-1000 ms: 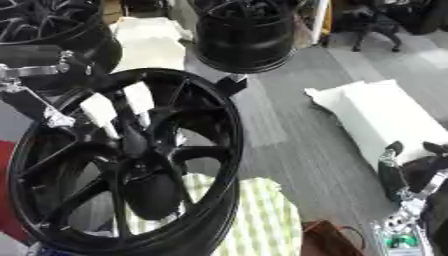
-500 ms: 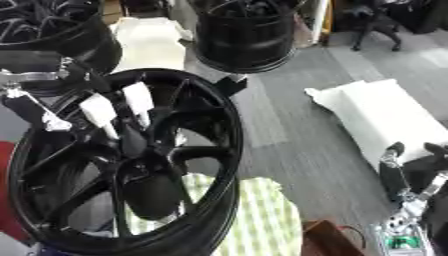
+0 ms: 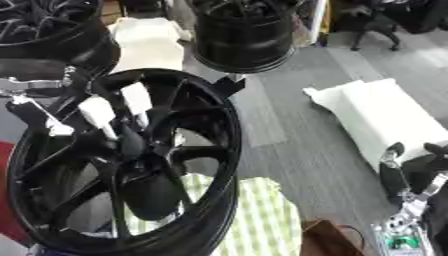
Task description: Pull the pin out of the wheel hub.
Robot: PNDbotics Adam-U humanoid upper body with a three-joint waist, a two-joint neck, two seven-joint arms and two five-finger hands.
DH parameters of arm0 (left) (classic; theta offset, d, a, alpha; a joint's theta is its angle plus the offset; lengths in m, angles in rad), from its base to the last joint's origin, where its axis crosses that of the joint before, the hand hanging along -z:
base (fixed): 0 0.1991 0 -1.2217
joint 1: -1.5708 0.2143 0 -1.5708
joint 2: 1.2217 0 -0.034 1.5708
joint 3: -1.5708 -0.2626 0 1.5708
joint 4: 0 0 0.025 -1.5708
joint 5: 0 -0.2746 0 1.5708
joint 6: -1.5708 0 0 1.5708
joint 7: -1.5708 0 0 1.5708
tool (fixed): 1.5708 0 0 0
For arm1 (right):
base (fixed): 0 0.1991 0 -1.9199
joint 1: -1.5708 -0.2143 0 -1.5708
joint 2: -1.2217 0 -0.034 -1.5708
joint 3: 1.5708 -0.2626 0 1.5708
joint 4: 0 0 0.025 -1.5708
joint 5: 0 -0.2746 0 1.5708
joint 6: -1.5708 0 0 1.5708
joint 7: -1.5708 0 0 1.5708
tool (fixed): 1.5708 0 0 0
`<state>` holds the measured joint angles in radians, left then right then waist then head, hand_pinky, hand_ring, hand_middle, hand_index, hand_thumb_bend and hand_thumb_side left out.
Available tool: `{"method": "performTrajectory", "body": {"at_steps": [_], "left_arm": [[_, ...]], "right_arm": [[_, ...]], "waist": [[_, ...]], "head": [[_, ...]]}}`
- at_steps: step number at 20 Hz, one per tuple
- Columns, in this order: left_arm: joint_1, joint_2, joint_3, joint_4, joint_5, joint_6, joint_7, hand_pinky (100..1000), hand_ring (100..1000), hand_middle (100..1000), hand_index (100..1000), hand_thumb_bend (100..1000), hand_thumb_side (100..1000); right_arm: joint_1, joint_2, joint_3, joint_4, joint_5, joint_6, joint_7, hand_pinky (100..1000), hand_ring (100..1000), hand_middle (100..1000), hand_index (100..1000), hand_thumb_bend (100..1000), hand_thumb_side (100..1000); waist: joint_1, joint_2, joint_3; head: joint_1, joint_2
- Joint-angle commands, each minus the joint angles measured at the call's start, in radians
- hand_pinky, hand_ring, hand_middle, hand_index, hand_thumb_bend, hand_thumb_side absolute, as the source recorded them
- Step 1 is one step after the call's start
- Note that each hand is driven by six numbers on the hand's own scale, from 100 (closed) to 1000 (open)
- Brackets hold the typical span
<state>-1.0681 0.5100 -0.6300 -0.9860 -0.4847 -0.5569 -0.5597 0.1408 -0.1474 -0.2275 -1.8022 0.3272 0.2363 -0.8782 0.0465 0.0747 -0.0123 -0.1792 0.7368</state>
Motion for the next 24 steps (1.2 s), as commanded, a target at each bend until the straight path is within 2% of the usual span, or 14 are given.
{"method": "performTrajectory", "body": {"at_steps": [1, 5, 10, 16, 21, 24], "left_arm": [[-0.014, 0.005, -0.006, 0.01, 0.005, -0.35, -0.347, 698, 541, 653, 831, 280, 238], [-0.012, -0.002, 0.001, 0.034, 0.007, -0.35, -0.347, 670, 496, 515, 732, 100, 110], [-0.024, -0.013, 0.025, 0.05, 0.031, -0.35, -0.347, 625, 426, 412, 638, 100, 129], [-0.06, -0.015, 0.077, -0.005, 0.124, -0.35, -0.347, 629, 422, 406, 633, 100, 135], [-0.102, -0.003, 0.15, -0.043, 0.188, -0.35, -0.347, 639, 419, 402, 629, 100, 124], [-0.106, 0.032, 0.202, -0.059, 0.218, -0.35, -0.347, 641, 418, 401, 629, 100, 121]], "right_arm": [[-0.006, -0.023, 0.0, -0.009, 0.004, 0.027, -0.029, 149, 412, 793, 663, 311, 151], [-0.006, -0.022, 0.0, -0.009, 0.002, 0.028, -0.029, 148, 412, 793, 663, 312, 151], [-0.006, -0.021, -0.001, -0.009, 0.001, 0.028, -0.029, 149, 412, 792, 663, 312, 152], [-0.003, -0.02, -0.004, -0.008, 0.001, 0.028, -0.029, 149, 412, 792, 663, 312, 152], [-0.002, -0.021, -0.006, -0.005, 0.001, 0.027, -0.029, 149, 412, 792, 664, 312, 152], [0.0, -0.021, -0.009, -0.004, 0.002, 0.026, -0.029, 149, 412, 792, 664, 313, 152]], "waist": [[-0.005, -0.015, -0.002], [-0.007, -0.013, -0.004], [-0.008, -0.013, -0.003], [-0.009, -0.017, -0.001], [-0.007, -0.022, 0.004], [-0.006, -0.024, 0.009]], "head": [[-0.001, -0.005], [-0.001, -0.004], [0.001, -0.002], [0.0, 0.0], [-0.002, 0.003], [-0.003, 0.002]]}}
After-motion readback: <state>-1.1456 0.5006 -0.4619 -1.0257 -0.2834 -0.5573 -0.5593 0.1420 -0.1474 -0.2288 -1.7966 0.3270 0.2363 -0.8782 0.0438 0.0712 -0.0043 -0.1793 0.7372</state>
